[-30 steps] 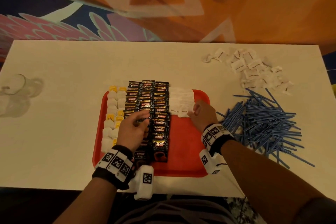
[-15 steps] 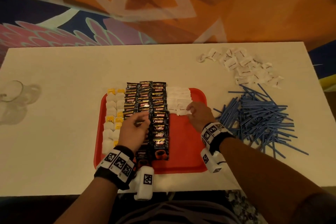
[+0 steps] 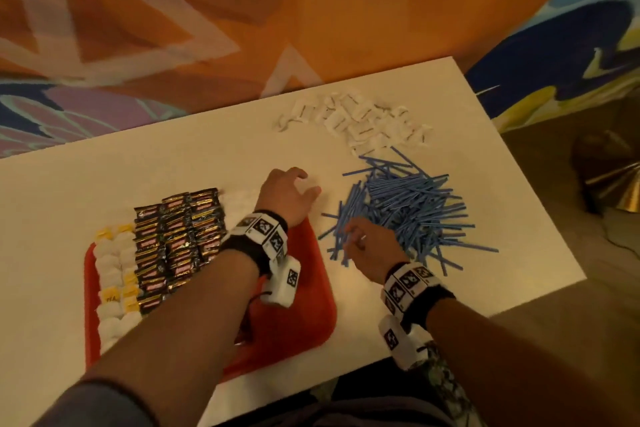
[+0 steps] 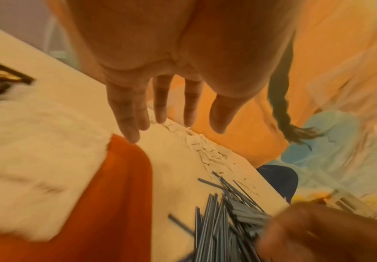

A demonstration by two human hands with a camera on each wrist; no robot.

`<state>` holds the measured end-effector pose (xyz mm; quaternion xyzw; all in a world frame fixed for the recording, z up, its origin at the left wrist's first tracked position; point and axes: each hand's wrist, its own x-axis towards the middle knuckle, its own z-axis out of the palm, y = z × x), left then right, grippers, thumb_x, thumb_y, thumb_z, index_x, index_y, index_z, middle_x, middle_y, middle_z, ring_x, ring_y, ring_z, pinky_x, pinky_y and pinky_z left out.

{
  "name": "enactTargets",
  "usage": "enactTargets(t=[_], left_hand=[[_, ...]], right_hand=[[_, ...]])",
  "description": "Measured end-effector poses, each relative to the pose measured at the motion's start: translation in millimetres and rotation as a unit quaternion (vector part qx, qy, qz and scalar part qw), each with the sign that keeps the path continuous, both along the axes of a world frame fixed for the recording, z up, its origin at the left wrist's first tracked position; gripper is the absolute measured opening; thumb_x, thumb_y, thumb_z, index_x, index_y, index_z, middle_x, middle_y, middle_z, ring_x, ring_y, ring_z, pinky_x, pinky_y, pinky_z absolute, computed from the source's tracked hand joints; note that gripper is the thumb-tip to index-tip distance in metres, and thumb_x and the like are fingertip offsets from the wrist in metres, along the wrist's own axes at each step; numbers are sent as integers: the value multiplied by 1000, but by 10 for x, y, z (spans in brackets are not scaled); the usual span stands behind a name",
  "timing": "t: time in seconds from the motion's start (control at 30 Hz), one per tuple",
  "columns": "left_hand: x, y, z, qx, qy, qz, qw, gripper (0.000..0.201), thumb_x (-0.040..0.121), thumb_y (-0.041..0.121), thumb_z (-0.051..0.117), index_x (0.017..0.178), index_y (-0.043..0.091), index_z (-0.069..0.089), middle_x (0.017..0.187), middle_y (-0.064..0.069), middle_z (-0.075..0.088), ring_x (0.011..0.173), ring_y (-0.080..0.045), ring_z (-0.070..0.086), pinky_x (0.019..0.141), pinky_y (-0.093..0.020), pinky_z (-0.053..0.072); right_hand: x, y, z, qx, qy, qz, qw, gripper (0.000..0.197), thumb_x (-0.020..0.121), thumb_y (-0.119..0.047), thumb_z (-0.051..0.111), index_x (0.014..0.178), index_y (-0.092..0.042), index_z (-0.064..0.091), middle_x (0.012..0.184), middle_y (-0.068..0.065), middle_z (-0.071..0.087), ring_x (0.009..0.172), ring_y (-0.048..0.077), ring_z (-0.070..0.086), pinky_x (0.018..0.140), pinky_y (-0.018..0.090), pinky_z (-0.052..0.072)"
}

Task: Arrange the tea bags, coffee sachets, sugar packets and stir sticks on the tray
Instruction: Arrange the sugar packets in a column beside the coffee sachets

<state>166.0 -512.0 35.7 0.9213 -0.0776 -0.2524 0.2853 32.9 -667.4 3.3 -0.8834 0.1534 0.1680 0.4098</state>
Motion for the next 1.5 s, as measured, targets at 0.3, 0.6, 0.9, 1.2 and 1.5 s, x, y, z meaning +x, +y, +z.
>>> enactTargets(t=[0.3, 0.6, 0.9, 1.2, 1.5], left_hand=[[1225, -1017, -398, 150, -58, -40, 986, 63, 97, 49, 55, 145, 11, 41, 150, -20, 34, 138, -40, 34, 115, -46, 30], [1808, -1441, -750, 219, 16, -73, 973, 77, 91, 65, 53, 155, 43, 17, 162, -16, 6, 145, -50, 17, 117, -59, 22], [1476, -1391, -777, 171, -56, -78, 981, 43, 93, 25, 62, 134, 15, 53, 132, -18, 43, 118, -43, 48, 100, -46, 43], [1623, -806, -664, 173, -37, 75, 981, 25, 91, 18, 63, 113, 12, 54, 150, -19, 26, 97, -41, 53, 93, -43, 47], [1173, -674, -684, -80, 40, 151, 984, 20, 88, 21, 66, 103, 15, 54, 103, -7, 59, 94, -31, 59, 76, -34, 46]], right_hand=[[138, -788, -47, 31, 2, 21, 999, 15, 95, -16, 58, 108, -24, 59, 86, -12, 54, 68, -6, 49, 62, 4, 37], [312, -1064, -68, 75, 1, 12, 997, 16, 92, -15, 63, 104, -25, 60, 91, -10, 58, 79, 5, 58, 76, 22, 52], [335, -1030, -155, 94, 9, 28, 995, 16, 91, -16, 64, 105, -24, 62, 90, -11, 61, 83, 7, 61, 80, 26, 54], [369, -919, -136, 116, -9, 26, 993, 13, 90, -15, 65, 100, -23, 63, 87, -13, 62, 77, 0, 58, 67, 8, 44], [530, -781, 45, 141, 8, -5, 990, 12, 90, -17, 67, 98, -26, 62, 89, -9, 65, 81, 1, 63, 72, 16, 49]])
